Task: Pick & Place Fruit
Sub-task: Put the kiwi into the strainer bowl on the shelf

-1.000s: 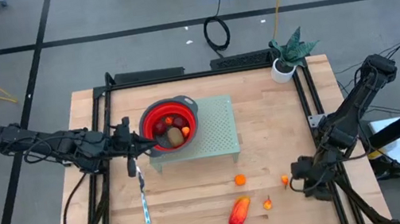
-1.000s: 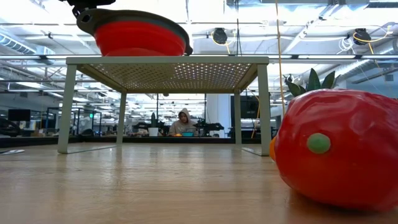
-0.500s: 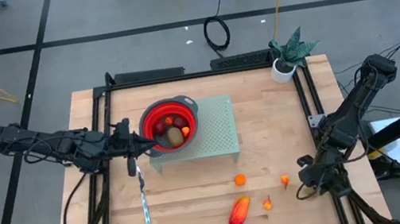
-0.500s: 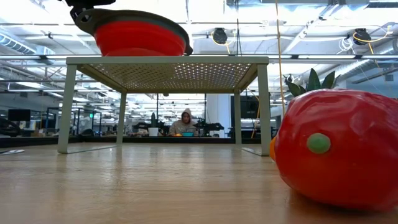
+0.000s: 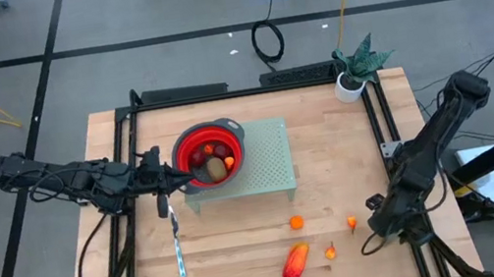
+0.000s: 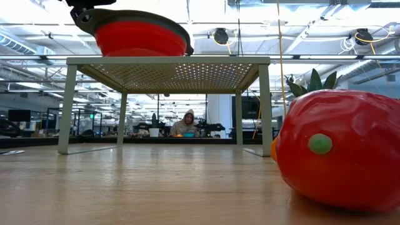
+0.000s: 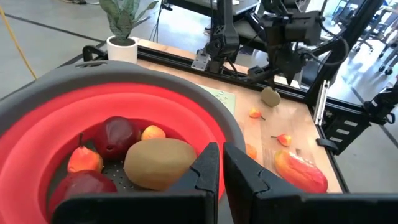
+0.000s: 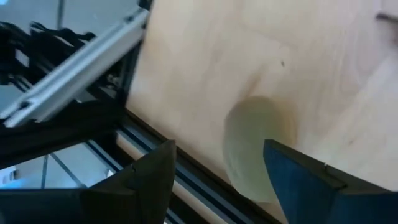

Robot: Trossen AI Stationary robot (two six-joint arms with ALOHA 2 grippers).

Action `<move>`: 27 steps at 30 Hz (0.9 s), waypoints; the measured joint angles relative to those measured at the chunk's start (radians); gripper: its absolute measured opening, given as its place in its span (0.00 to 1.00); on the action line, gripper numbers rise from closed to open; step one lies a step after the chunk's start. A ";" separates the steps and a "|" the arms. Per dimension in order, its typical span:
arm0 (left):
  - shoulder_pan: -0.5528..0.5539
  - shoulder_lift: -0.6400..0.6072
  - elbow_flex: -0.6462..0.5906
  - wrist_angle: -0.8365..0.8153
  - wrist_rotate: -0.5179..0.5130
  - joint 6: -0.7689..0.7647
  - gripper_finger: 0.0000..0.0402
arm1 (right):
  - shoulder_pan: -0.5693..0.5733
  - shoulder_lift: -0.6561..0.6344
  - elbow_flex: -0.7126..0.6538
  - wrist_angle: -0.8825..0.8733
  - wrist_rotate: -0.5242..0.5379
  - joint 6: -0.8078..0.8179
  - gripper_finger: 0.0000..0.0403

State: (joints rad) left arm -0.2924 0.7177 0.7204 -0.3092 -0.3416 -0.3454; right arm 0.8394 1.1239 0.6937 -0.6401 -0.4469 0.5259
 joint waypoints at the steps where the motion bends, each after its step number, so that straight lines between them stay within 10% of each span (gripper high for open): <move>1: 0.000 0.000 0.000 0.000 0.000 0.001 0.05 | 0.000 0.011 0.000 -0.004 0.000 0.000 0.59; 27: 0.000 0.000 0.000 0.000 0.000 0.073 0.05 | 0.000 0.047 0.000 -0.083 0.077 0.013 0.58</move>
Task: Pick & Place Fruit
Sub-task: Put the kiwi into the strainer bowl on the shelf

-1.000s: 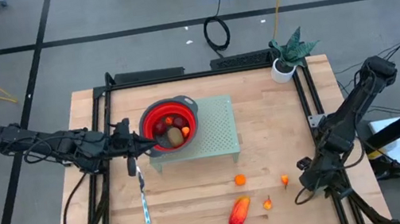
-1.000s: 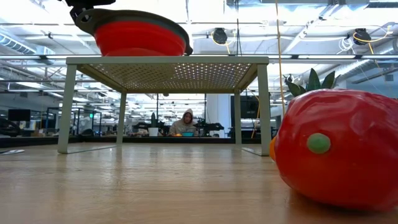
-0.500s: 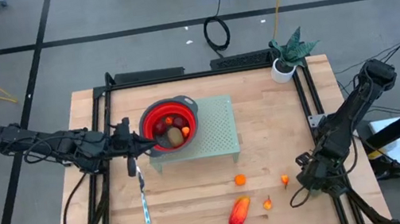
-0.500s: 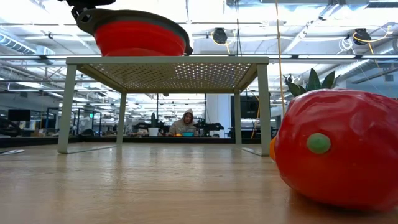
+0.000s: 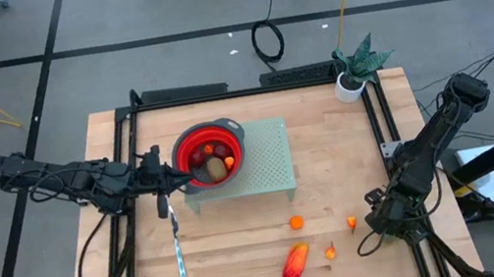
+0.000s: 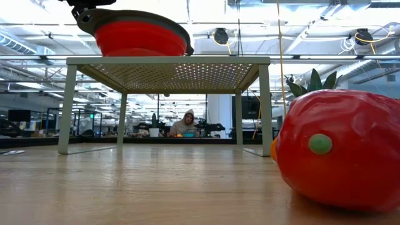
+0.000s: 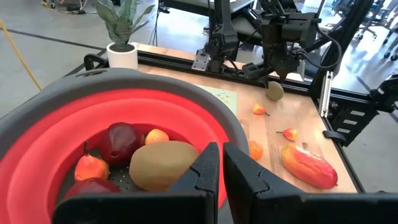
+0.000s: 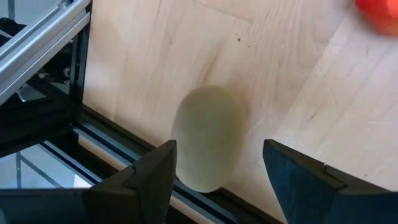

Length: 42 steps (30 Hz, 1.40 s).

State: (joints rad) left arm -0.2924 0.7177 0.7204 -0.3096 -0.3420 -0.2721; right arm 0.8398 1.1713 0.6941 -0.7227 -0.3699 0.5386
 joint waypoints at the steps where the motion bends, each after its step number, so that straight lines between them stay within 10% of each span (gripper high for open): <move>1: 0.000 0.000 0.000 0.000 0.000 0.000 0.05 | 0.000 0.000 0.000 0.000 -0.002 0.002 0.57; 18: 0.000 0.000 0.000 0.000 0.000 0.005 0.05 | 0.000 0.000 0.000 0.015 0.002 0.147 0.59; 31: 0.000 0.000 0.000 0.000 0.001 0.003 0.05 | 0.000 0.000 0.000 0.015 0.002 0.188 0.87; 42: 0.000 0.000 0.000 -0.003 0.001 0.005 0.05 | 0.000 0.000 0.000 0.016 0.002 0.264 0.89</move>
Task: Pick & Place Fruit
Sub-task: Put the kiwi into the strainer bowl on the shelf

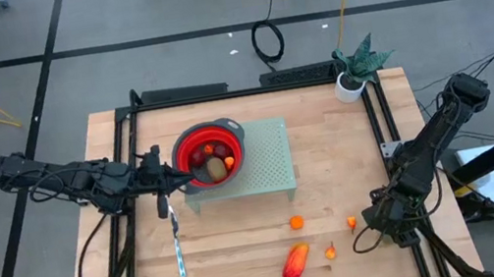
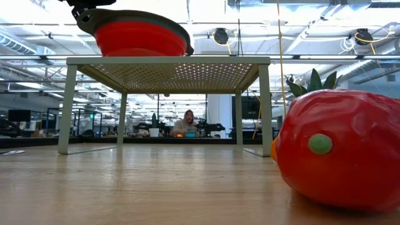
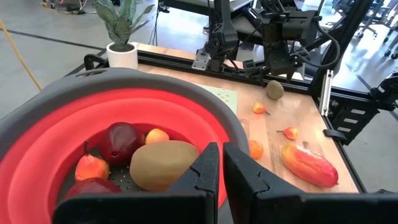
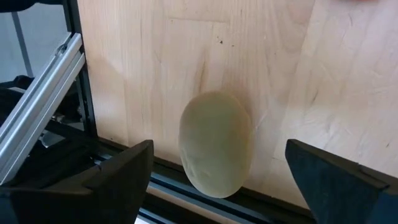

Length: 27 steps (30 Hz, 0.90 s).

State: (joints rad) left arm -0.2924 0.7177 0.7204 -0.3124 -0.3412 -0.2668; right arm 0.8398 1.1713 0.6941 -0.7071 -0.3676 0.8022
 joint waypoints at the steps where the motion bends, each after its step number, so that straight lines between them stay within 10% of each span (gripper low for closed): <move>1: 0.000 0.000 0.000 0.000 0.000 0.000 0.05 | 0.000 0.000 0.000 0.000 0.000 0.001 0.89; 27: 0.000 0.000 0.000 -0.006 0.001 -0.004 0.05 | 0.158 0.209 0.002 0.080 0.109 0.047 0.89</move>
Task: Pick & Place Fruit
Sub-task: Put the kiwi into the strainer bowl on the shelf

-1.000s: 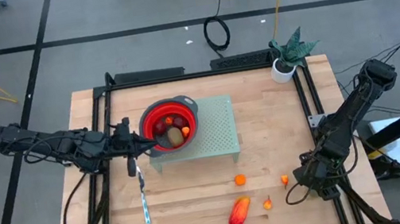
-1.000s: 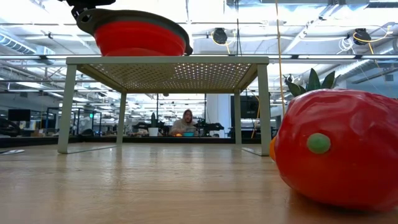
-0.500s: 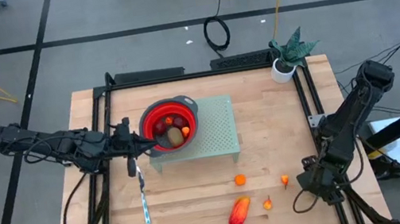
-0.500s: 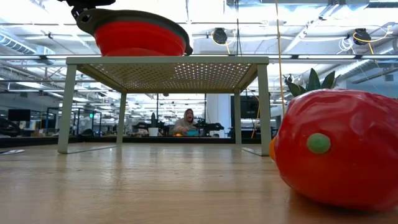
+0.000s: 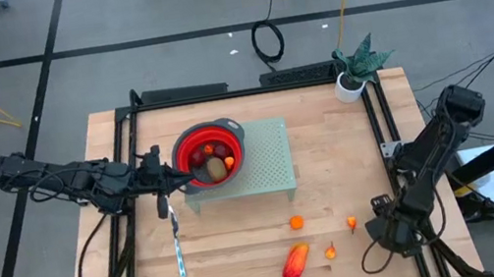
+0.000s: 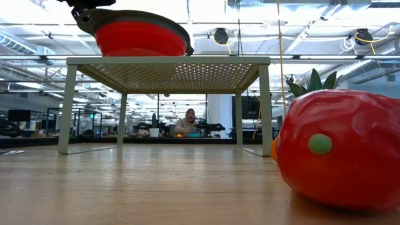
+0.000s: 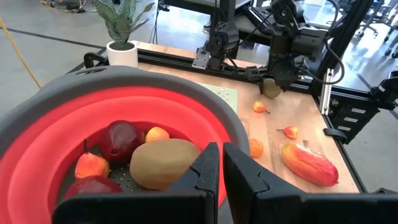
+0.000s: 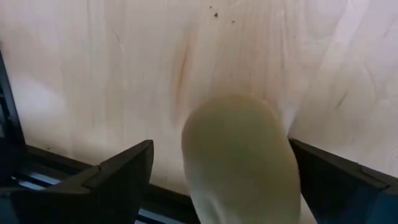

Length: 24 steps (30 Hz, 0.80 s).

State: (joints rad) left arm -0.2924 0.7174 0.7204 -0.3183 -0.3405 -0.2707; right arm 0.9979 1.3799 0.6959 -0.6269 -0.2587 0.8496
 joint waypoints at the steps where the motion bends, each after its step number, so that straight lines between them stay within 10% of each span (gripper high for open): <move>1: 0.000 0.000 0.000 0.000 0.000 0.000 0.05 | 0.005 0.007 0.001 -0.001 0.001 0.000 0.89; 24: 0.000 0.000 0.000 0.002 0.003 -0.002 0.05 | -0.051 -0.059 -0.004 -0.008 -0.028 0.144 0.47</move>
State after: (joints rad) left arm -0.2924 0.7177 0.7204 -0.3168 -0.3378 -0.2730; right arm 0.9472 1.3211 0.6914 -0.6349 -0.2864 0.9935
